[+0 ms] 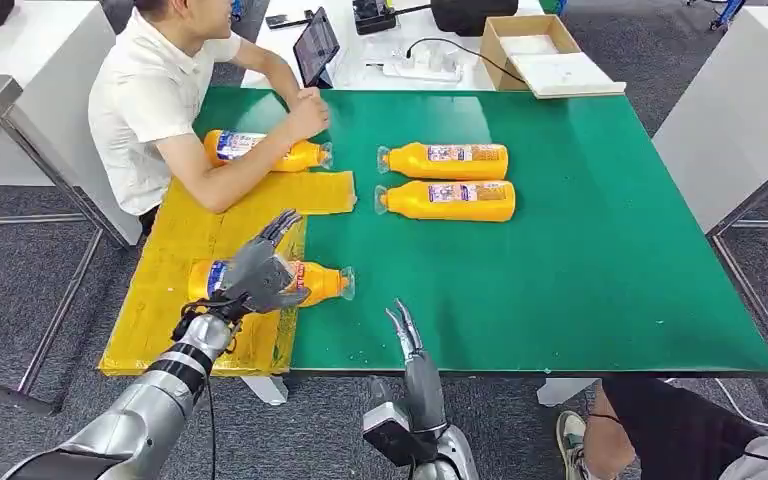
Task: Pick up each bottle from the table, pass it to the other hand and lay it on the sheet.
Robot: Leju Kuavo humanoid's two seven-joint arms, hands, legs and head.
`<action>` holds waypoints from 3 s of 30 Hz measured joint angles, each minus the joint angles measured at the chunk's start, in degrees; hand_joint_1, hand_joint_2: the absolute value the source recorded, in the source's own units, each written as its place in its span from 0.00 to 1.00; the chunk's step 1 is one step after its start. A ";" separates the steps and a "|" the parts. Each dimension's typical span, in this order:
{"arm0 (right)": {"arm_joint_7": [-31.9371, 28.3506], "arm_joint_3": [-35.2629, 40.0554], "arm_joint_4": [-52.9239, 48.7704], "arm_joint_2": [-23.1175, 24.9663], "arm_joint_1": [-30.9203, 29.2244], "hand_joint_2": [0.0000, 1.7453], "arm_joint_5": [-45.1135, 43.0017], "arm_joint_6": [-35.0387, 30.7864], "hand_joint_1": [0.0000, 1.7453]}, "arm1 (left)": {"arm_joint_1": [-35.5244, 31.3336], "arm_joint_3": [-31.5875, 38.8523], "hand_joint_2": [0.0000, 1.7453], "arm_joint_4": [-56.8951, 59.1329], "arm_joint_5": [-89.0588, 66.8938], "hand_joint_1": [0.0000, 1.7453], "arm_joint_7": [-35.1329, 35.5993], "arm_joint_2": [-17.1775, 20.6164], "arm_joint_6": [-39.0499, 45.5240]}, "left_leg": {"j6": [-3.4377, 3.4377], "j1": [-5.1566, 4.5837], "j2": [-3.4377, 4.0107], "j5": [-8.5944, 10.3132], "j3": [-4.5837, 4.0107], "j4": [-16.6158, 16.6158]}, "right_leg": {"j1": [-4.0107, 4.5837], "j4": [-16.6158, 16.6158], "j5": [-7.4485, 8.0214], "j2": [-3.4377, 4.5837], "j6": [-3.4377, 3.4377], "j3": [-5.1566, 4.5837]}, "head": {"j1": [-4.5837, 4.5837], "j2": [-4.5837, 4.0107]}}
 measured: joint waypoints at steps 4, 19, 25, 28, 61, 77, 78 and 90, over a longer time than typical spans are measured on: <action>0.00 0.02 0.35 -0.07 0.02 0.00 1.05 -0.53 0.00 | 2.85 -0.68 1.00 -7.15 10.05 0.00 -4.38 -1.16 3.99 | 0.00 0.00 -0.01 0.00 -0.12 0.00 | 0.00 0.00 0.00 -0.01 0.00 -0.10 | 0.00 0.00; 0.00 -0.79 -3.38 -1.64 1.14 1.00 4.43 -3.93 0.00 | 21.30 -6.62 1.00 -50.13 46.81 0.00 -6.05 -6.21 4.74 | 0.01 -0.01 0.03 -0.04 -0.23 0.00 | 0.00 -0.03 -0.01 0.01 0.00 -0.24 | -0.02 0.00; 1.16 -3.13 -8.07 -3.56 2.54 1.00 9.05 -5.29 0.00 | 26.35 -7.28 1.00 -56.58 50.18 0.00 -3.83 -6.29 3.67 | 0.01 -0.02 0.03 -0.04 -0.22 0.00 | -0.01 -0.04 -0.01 0.01 0.00 -0.23 | 0.00 0.00; 8.12 -5.88 -9.53 -6.39 2.55 1.00 16.29 -5.05 0.00 | 29.40 -7.89 1.00 -57.06 46.63 0.00 -2.66 -6.29 6.10 | 0.03 -0.11 0.03 -0.04 -0.22 0.00 | -0.06 -0.07 -0.01 0.01 0.00 -0.22 | -0.02 0.00; 23.30 -15.56 13.95 -19.19 -19.27 1.00 44.87 2.16 0.00 | 30.64 -14.14 1.00 -52.43 36.43 0.00 -3.82 -7.08 10.95 | 0.10 -0.18 0.02 -0.03 -0.26 0.02 | -0.16 -0.05 0.05 0.00 0.09 -0.23 | -0.04 0.00; 32.07 -11.23 28.04 -17.64 -29.68 1.00 51.76 9.03 0.00 | 28.02 -15.34 1.00 -48.56 36.87 0.00 -2.90 -7.61 10.49 | 0.11 -0.18 0.08 -0.03 0.23 0.02 | -0.15 -0.08 0.06 0.03 0.09 0.18 | -0.02 0.00; 32.66 -11.04 28.35 -17.59 -29.95 1.00 52.11 9.18 0.00 | 27.99 -15.34 1.00 -48.45 36.87 0.00 -2.86 -7.61 10.47 | 0.11 -0.19 0.08 -0.03 0.28 0.02 | -0.15 -0.08 0.06 0.03 0.09 0.23 | -0.04 0.00; 34.25 -10.25 31.36 -17.57 -32.85 1.00 51.87 20.53 1.00 | 27.48 -15.69 1.00 -47.64 38.33 0.00 -0.67 -7.61 7.38 | 0.12 -0.19 0.07 -0.03 0.64 0.02 | -0.15 -0.12 0.06 0.02 0.09 0.55 | -0.02 0.00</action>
